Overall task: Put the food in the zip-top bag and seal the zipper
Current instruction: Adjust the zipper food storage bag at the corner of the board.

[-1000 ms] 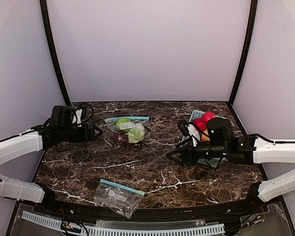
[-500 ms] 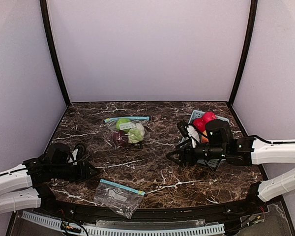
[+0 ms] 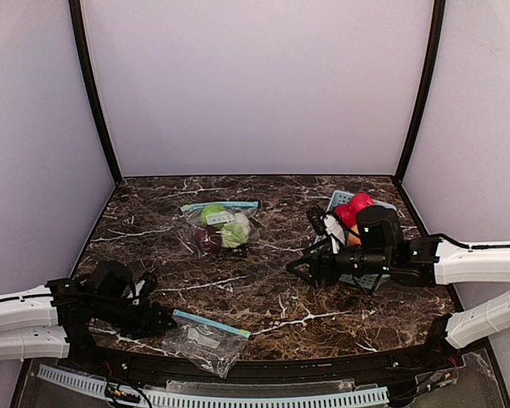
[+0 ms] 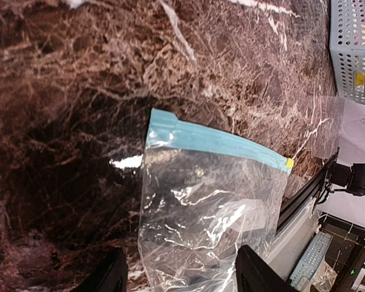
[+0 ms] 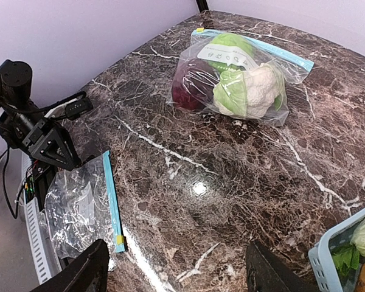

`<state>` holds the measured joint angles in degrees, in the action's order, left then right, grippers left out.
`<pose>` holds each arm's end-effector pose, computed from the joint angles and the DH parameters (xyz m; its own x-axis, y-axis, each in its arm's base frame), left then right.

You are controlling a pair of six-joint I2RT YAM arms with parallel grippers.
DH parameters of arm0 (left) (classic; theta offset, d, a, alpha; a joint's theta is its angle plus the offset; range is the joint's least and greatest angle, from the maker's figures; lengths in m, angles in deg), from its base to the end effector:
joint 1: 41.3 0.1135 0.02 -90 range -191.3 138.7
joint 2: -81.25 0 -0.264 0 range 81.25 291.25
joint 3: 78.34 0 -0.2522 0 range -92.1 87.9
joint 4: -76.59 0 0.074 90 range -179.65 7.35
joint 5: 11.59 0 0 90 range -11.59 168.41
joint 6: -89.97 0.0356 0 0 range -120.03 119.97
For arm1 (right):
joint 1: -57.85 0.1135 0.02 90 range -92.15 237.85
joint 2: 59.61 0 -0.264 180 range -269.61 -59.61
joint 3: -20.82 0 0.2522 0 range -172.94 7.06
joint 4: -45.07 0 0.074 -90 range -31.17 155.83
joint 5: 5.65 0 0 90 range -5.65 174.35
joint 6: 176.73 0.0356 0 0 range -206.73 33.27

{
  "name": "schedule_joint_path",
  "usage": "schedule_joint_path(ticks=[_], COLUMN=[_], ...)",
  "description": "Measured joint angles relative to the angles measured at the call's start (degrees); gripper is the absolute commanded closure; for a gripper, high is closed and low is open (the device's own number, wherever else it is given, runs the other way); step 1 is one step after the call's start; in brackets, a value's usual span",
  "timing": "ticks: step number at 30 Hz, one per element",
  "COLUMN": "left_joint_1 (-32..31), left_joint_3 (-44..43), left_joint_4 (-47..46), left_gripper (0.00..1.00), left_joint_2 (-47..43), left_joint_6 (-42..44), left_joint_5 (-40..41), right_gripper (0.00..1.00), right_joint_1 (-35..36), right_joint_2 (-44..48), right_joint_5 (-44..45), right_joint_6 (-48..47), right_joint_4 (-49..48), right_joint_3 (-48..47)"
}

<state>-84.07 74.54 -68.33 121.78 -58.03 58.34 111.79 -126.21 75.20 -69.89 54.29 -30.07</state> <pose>0.0914 -0.1012 0.1461 -0.9738 -0.1843 -0.1333 -0.0397 0.7148 -0.6982 0.1466 0.2110 0.2415 -0.4933 -0.1916 -0.8485 -0.7733 0.5434 0.3269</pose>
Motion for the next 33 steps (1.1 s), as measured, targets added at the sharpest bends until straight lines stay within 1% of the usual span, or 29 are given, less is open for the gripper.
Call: schedule_joint_path(ticks=[3, 7, 9, 10, 11, 12, 14, 15, 16, 23, 26, 28, 30, 31, 32, 33], left_joint_1=[-0.8, -1.6, -2.0, -2.2, -2.3, -2.5, -2.5, -2.5, -2.5, -2.6, -2.6, -2.6, -2.6, -2.6, -2.6, -2.6], left_joint_3=[0.6, 1.7, 1.8, 1.8, 1.8, 1.8, 1.8, 1.8, 1.8, 1.8, 1.8, 1.7, 1.4, 1.1, 0.7, 0.2], left_joint_4=[-0.4, -2.8, -4.3, -5.1, -5.9, -6.7, -7.6, -8.0, -8.6, -14.1, -15.6, -16.1, -16.7, -16.8, -16.7, -16.7], left_gripper=[0.41, 0.48, 0.54, 0.6, 0.63, 0.69, 0.77, 0.79, 0.85, 0.98, 0.99, 0.99, 0.94, 0.89, 0.88, 0.82], left_joint_2=[0.3, 1.3, 2.9, 3.7, 4.4, 5.3, 6.3, 6.6, 6.9, 8.8, 9.8, 10.4, 10.8, 10.9, 11.2, 11.6], left_joint_6=[-0.9, -2.4, -2.9, -3.0, -3.2, -3.5, -3.6, -3.9, -4.0, -5.3, -5.3, -5.2, -5.0, -4.7, -4.3, -3.6], left_joint_5=[-1.2, -2.9, -3.7, -4.0, -4.4, -4.6, -4.7, -4.8, -4.9, -6.2, -6.8, -7.1, -7.2, -7.2, -7.1, -7.1], right_gripper=[0.25, 0.25, 0.25, 0.25, 0.25, 0.25, 0.25, 0.25, 0.25, 0.25, 0.28, 0.27, 0.26, 0.25, 0.24, 0.24], right_joint_1=[0.0, 0.0, 0.0, 0.0, 0.0, 0.0, 0.0, 0.0, 0.0, 0.1, 0.1, 0.2, 1.4, 2.5, 4.0, 6.0], right_joint_2=[0.0, 0.0, 0.0, 0.0, 0.0, 0.0, 0.0, 0.0, 0.0, 0.8, 1.3, 1.4, 1.3, 1.2, 0.9, 0.1], right_joint_5=[0.0, 0.0, 0.1, 0.2, 0.3, 0.3, 0.5, 0.5, 0.7, 1.7, 1.5, -0.3, -2.3, -2.9, -3.0, -2.6], right_joint_6=[0.0, 0.0, 0.0, 0.0, 0.0, 0.0, 0.0, 0.0, 0.0, 0.1, 0.2, -0.5, -1.5, -1.9, -2.6, -3.4], right_joint_4=[0.0, 0.0, 0.0, 0.0, 0.0, 0.0, 0.0, 0.0, 0.1, 0.3, 0.3, 0.2, 0.1, 0.0, 0.1, 0.4], right_joint_3=[0.0, 0.0, 0.0, 0.0, 0.0, 0.0, 0.0, 0.0, 0.0, 0.7, 1.2, 1.4, 1.5, 1.4, 1.2, 0.6])
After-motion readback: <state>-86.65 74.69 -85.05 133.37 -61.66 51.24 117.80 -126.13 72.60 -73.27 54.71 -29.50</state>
